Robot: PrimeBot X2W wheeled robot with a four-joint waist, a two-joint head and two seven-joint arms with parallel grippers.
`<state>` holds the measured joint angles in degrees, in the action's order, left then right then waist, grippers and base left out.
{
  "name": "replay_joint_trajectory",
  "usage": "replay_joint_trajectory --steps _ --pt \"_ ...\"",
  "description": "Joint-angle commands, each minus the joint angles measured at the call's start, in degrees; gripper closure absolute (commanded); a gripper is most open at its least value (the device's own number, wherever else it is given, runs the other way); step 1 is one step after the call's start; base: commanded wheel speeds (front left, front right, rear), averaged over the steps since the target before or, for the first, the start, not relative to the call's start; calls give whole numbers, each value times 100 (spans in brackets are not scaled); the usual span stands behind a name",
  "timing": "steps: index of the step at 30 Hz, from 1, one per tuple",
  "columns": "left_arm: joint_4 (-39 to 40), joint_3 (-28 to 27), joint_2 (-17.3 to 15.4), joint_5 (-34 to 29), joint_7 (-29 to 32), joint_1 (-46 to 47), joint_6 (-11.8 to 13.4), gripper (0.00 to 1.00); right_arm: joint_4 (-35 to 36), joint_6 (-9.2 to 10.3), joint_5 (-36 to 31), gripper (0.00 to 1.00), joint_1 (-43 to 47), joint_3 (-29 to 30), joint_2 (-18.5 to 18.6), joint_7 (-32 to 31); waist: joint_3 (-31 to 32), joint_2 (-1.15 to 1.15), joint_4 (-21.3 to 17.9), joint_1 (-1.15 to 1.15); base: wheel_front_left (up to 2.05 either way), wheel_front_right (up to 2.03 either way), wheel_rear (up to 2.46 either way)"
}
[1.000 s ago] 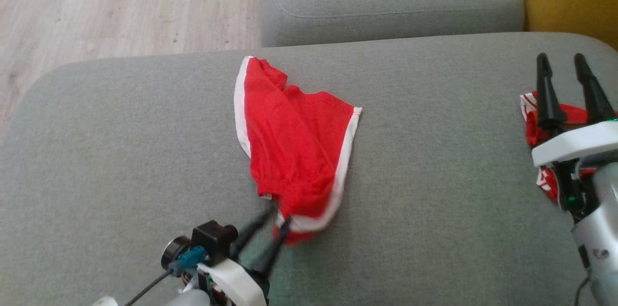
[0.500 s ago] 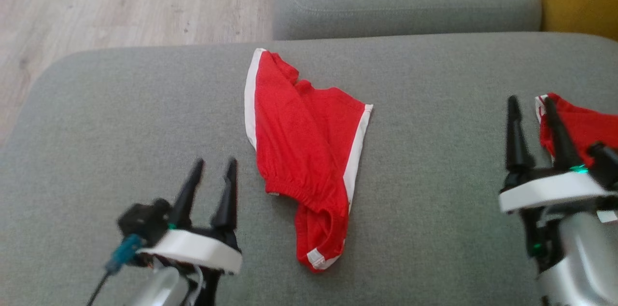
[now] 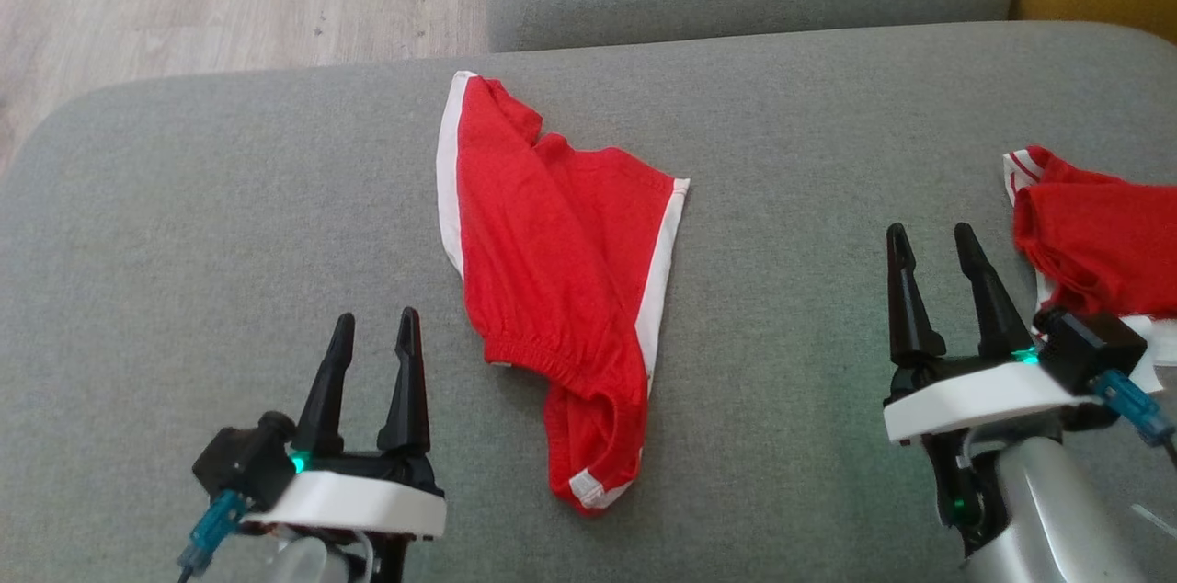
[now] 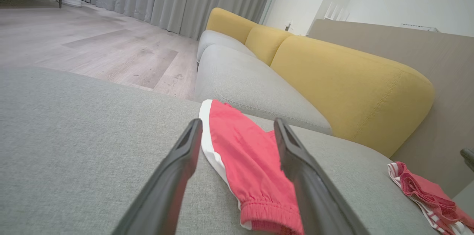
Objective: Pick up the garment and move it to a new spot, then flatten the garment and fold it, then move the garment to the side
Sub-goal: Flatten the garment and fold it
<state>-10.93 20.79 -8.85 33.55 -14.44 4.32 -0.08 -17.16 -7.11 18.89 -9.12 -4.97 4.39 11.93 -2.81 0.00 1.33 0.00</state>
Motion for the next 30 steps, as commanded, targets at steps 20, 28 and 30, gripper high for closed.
replay_joint_trajectory --steps 20,28,30 --pt "-402 -206 528 -498 -55 680 -529 0 -2281 -37 -357 0 -2358 -306 156 -1460 -812 0 1120 0 0 0 0" --pt "-518 -147 585 -492 -55 812 -597 0 -3605 -37 -165 0 -3115 -64 122 -1759 -1046 0 1536 0 0 0 0" --pt "-542 -141 590 -480 -55 856 -609 0 -3864 -37 -74 0 -3286 -36 104 -1796 -1103 0 1623 0 0 0 0"
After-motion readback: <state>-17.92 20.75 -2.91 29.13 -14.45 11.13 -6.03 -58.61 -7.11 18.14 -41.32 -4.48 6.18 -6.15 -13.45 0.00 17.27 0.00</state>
